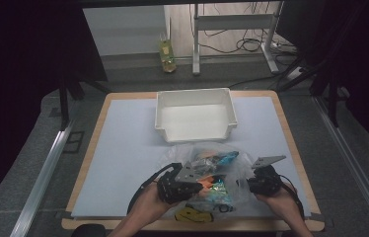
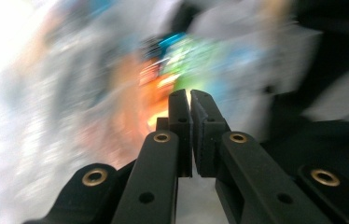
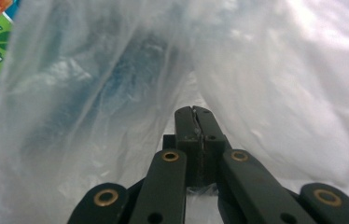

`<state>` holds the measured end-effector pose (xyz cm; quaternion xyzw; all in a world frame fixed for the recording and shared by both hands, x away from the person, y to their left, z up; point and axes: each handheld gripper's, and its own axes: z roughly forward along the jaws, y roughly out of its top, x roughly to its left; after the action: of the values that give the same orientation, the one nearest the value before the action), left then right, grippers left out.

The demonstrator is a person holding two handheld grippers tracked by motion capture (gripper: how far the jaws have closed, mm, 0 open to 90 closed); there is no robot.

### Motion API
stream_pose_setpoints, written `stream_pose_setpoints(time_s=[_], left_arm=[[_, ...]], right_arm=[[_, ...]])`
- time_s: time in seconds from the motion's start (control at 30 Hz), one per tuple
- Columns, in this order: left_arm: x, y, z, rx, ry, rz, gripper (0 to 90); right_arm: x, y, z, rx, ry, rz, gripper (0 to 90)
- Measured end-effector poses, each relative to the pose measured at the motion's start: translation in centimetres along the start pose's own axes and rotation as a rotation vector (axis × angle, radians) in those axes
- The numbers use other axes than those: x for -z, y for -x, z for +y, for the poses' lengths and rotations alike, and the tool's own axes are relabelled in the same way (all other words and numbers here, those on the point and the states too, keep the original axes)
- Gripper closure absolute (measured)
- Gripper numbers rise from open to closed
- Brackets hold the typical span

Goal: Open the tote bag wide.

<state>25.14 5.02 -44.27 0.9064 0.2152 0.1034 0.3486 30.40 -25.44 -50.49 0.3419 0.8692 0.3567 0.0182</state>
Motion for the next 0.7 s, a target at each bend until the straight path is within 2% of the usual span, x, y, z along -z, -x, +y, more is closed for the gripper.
stream_pose_setpoints(time_s=[0.13, 0.17, 0.2, 0.33, 0.43, 0.5, 0.67, 0.7], left_arm=[[-0.8, -2.2, -1.1, 0.071, -0.04, 0.066, 87.9], [-1.4, -3.1, -1.7, 0.112, -0.053, 0.09, 88.0], [-1.4, -3.1, -1.7, 0.112, -0.053, 0.09, 88.1], [-2.6, -4.9, -3.0, 0.175, -0.071, 0.118, 88.6], [-3.5, -6.0, -3.8, 0.203, -0.092, 0.131, 88.8], [-4.0, -6.6, -4.3, 0.213, -0.12, 0.16, 89.1], [-5.3, -7.9, -5.5, 0.245, -0.161, 0.188, 89.2], [-5.3, -8.1, -5.6, 0.236, -0.173, 0.195, 89.2]], right_arm=[[0.0, 0.0, 0.0, -0.001, 0.0, 0.001, 89.2], [-0.1, 0.0, 0.0, 0.0, 0.001, 0.002, 89.2], [-0.1, 0.0, 0.0, 0.0, 0.001, 0.002, 89.2], [-0.3, -0.1, 0.1, 0.001, 0.003, 0.004, 89.2], [-0.4, -0.2, 0.3, 0.007, 0.001, 0.004, 89.2], [-0.6, -0.3, 0.4, 0.019, -0.007, -0.009, 89.2], [-0.9, -0.2, 0.5, 0.024, -0.027, -0.04, 89.3], [-1.1, -0.1, 0.4, 0.025, -0.03, -0.05, 89.3]])
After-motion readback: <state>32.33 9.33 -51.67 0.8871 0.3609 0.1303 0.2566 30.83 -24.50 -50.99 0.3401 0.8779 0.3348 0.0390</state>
